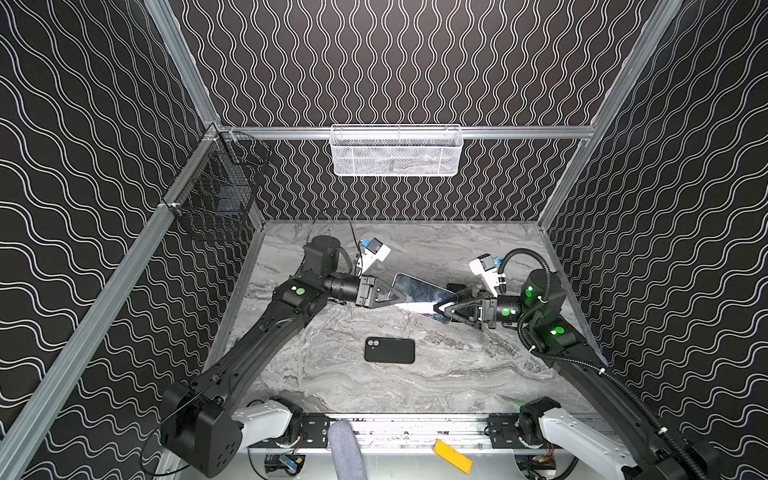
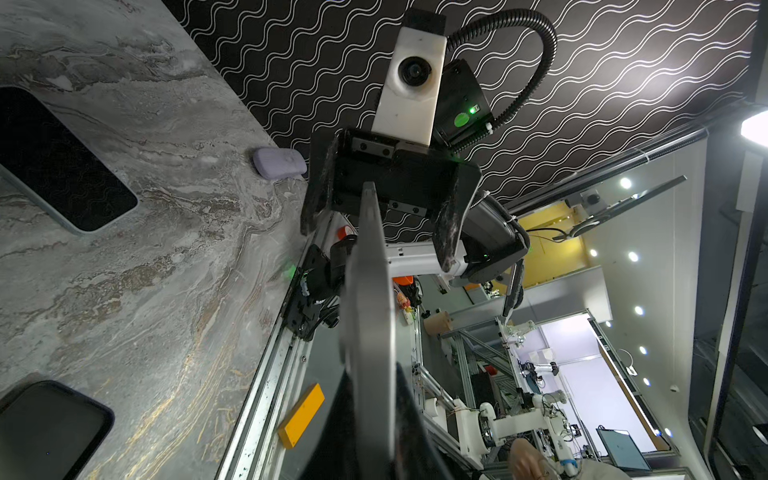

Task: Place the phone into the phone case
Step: 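Grip the upright phone's far edge with the right gripper, holding it between both grippers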

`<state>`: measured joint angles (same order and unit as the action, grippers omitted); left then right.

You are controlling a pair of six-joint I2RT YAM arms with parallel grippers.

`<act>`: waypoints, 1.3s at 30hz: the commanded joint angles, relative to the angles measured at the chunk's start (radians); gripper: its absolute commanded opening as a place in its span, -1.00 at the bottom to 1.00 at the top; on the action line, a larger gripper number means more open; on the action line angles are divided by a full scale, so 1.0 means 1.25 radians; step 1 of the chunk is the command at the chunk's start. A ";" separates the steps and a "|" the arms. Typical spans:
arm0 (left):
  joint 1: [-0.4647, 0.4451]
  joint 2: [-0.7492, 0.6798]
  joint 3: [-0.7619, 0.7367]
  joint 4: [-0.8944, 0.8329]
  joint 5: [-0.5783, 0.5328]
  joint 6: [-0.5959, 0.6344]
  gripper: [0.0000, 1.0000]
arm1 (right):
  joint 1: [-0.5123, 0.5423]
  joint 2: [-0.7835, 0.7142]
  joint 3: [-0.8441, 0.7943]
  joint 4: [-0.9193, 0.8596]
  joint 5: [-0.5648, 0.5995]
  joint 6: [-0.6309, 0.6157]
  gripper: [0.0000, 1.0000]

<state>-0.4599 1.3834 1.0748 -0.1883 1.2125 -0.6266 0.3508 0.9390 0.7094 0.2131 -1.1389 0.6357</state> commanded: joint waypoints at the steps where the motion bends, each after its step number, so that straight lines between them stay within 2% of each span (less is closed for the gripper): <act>1: -0.007 0.005 0.013 -0.027 0.006 0.050 -1.00 | 0.000 0.002 0.022 -0.042 -0.039 -0.056 0.86; 4: -0.008 0.007 0.028 -0.082 -0.011 0.090 -1.00 | -0.001 0.001 0.053 -0.129 -0.027 -0.118 0.83; 7: -0.008 0.005 0.024 -0.065 -0.023 0.079 -1.00 | 0.000 0.000 0.074 -0.172 0.003 -0.151 0.80; 9: -0.009 -0.006 0.023 -0.050 -0.042 0.085 -1.00 | -0.001 -0.002 0.084 -0.202 0.043 -0.175 0.78; 11: -0.011 -0.024 0.033 -0.073 -0.070 0.134 -1.00 | 0.000 -0.010 0.101 -0.252 0.115 -0.205 0.78; 16: -0.011 -0.041 0.056 -0.102 -0.120 0.196 -1.00 | -0.001 -0.036 0.119 -0.267 0.216 -0.208 0.81; 20: -0.012 -0.040 0.075 -0.185 -0.170 0.309 -1.00 | -0.001 -0.055 0.116 -0.258 0.243 -0.205 0.83; 23: -0.012 -0.033 0.068 -0.184 -0.189 0.323 -1.00 | -0.001 -0.041 0.126 -0.266 0.213 -0.200 0.85; 27: -0.014 -0.052 0.042 -0.129 -0.211 0.296 -1.00 | -0.002 -0.033 0.125 -0.278 0.207 -0.198 0.83; 32: -0.011 -0.045 0.038 -0.094 -0.219 0.224 -1.00 | -0.011 -0.060 0.063 -0.159 0.203 -0.067 0.83; 39: -0.012 -0.069 -0.073 0.228 -0.188 -0.116 -1.00 | -0.044 -0.080 0.004 0.014 0.129 0.095 0.79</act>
<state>-0.4751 1.3098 1.0080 -0.1707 0.9474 -0.5644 0.3054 0.8497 0.7353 0.0605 -0.9176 0.6250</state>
